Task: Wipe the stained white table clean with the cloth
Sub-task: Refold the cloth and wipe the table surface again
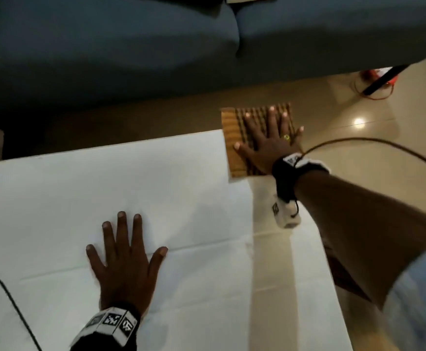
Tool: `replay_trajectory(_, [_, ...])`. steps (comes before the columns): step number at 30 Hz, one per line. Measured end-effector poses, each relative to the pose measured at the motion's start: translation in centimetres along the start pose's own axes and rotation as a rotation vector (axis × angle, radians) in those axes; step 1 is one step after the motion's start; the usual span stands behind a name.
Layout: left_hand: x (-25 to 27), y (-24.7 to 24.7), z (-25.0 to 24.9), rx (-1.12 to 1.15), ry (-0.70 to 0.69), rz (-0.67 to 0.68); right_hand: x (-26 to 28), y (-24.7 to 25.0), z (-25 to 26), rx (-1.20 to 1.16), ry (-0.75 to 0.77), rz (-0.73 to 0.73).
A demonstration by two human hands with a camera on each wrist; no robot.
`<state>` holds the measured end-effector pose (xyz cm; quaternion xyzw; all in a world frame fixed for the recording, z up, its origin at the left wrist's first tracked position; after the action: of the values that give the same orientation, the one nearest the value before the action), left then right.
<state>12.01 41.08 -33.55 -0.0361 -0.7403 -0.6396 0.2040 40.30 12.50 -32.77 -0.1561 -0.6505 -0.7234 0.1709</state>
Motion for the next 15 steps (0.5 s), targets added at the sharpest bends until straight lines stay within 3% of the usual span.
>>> replay_trajectory(3, [-0.8, -0.2, 0.1, 0.009, -0.006, 0.036, -2.5, 0.9, 1.2, 0.081, 0.028, 0.012])
replay_trajectory(8, [-1.0, -0.2, 0.3, 0.102, -0.024, 0.058, -0.8, 0.8, 1.4, 0.059, 0.042, 0.003])
replay_trajectory(15, [-1.0, -0.2, 0.8, 0.105, 0.009, 0.092, 8.8, -4.0, -0.5, 0.029, 0.098, 0.033])
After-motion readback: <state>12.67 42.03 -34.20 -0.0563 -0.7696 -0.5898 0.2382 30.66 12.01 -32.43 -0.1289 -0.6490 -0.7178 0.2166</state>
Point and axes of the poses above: each hand's wrist, its own x-axis away from the middle knuckle, its own y-axis out of the back of the hand, z = x × y, the point moved 5 cm from there along -x, towards the middle knuckle, and after that the axes turned 5 degrees about -y, right-handed, at the moved point
